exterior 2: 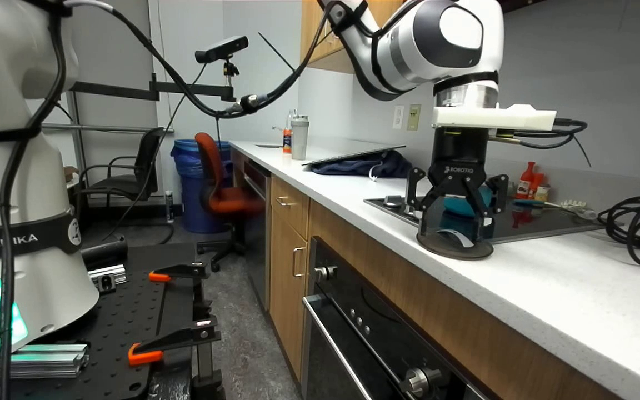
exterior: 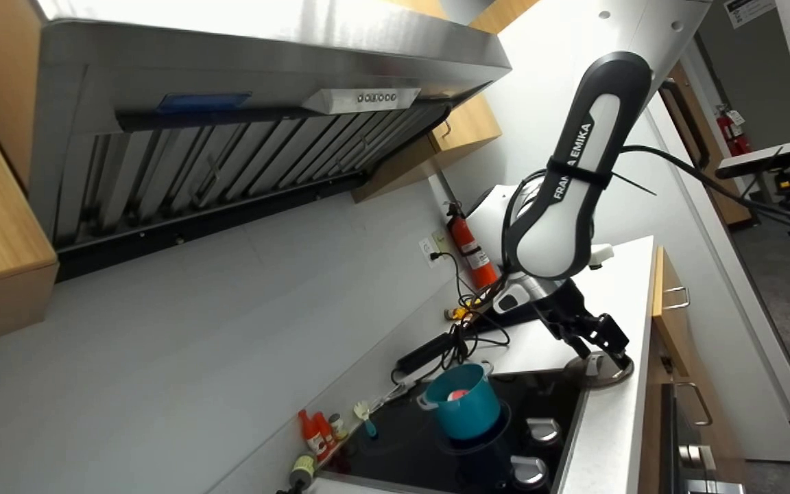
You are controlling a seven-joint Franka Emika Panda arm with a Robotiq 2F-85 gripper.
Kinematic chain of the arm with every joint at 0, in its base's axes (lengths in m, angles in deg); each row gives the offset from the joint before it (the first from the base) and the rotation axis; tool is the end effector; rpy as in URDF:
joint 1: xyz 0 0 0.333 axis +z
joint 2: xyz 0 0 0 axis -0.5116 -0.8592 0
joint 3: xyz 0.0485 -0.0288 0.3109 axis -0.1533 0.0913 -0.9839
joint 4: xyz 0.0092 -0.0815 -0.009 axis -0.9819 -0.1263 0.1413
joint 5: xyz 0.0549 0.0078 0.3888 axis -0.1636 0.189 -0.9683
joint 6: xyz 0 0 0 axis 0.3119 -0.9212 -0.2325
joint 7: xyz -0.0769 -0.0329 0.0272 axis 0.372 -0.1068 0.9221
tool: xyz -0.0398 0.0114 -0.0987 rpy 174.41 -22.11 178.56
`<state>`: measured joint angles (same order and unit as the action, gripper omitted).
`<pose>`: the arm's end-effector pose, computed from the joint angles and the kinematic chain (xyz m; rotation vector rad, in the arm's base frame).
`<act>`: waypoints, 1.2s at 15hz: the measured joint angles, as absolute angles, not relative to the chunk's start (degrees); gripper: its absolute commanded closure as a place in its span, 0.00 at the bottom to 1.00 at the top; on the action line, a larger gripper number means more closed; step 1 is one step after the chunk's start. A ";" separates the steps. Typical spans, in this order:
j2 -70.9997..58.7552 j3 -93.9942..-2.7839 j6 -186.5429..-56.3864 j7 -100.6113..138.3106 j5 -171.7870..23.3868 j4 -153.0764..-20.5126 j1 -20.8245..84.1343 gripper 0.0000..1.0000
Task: Pick up the lid and place it on top of the blue pot.
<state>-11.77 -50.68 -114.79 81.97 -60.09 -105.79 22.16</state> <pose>0.5970 -0.1166 0.2762 2.5914 1.4817 -0.3213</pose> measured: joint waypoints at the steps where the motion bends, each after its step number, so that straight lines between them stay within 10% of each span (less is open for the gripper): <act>1: -11.81 -50.86 -114.79 81.99 -60.09 -105.78 22.27 0.07; 12: -12.00 -51.61 -114.78 82.00 -60.11 -104.26 22.48 0.97; 18: -12.07 -51.61 -114.78 81.99 -60.30 -103.98 22.47 0.96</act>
<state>-12.07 -51.61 -114.78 81.99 -60.30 -103.98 22.47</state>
